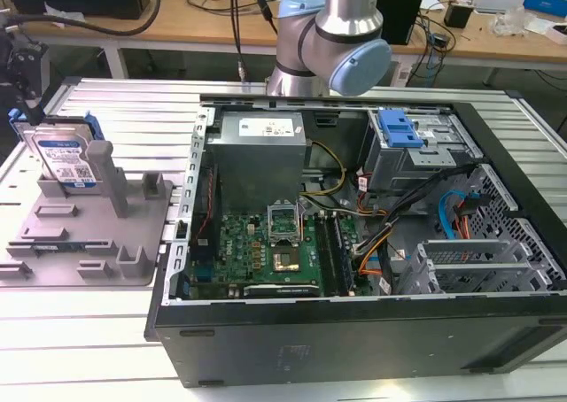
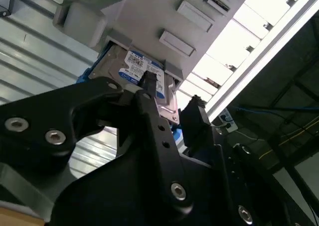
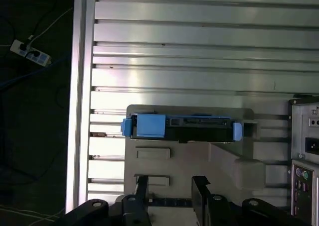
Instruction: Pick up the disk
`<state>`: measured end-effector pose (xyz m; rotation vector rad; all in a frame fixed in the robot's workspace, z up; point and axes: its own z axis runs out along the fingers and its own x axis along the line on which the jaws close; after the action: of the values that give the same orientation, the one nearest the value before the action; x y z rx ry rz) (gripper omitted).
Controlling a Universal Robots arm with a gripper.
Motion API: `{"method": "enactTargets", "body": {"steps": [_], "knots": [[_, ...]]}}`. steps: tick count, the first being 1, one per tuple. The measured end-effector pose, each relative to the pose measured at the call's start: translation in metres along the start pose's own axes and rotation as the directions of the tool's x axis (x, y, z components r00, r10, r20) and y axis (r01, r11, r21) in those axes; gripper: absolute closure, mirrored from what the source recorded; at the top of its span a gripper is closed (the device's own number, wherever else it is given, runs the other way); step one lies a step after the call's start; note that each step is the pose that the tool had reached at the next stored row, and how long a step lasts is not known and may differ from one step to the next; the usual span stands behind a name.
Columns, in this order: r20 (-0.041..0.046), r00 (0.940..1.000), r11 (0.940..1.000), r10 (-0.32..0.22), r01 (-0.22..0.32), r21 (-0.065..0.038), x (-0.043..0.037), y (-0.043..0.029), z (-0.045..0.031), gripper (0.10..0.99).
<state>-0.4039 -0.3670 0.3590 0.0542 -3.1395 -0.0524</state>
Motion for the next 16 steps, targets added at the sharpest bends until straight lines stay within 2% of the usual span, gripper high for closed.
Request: {"method": "enactTargets", "body": {"steps": [1, 4, 7, 11, 14, 15, 16], "knots": [[-0.0002, 1.0000, 1.0000, -0.006, 0.006, 0.000, 0.0000, 0.0021, -0.0001, 0.604], [-0.0021, 0.9979, 0.9979, -0.064, 0.064, 0.000, -0.0001, 0.0037, -0.0001, 0.604], [-0.0047, 0.9890, 0.9890, -0.148, 0.148, 0.000, -0.0001, 0.0039, -0.0001, 0.604], [-0.0034, 0.9786, 0.9786, -0.206, 0.206, 0.000, -0.0002, 0.0039, -0.0001, 0.604], [-0.0049, 0.9669, 0.9669, -0.255, 0.255, 0.000, -0.0001, 0.0040, -0.0002, 0.604], [-0.0057, 0.9587, 0.9587, -0.284, 0.284, 0.000, -0.0001, 0.0040, -0.0001, 0.604], [-0.0069, 0.9476, 0.9477, -0.319, 0.319, 0.000, -0.0001, 0.0040, -0.0001, 0.604]]}}
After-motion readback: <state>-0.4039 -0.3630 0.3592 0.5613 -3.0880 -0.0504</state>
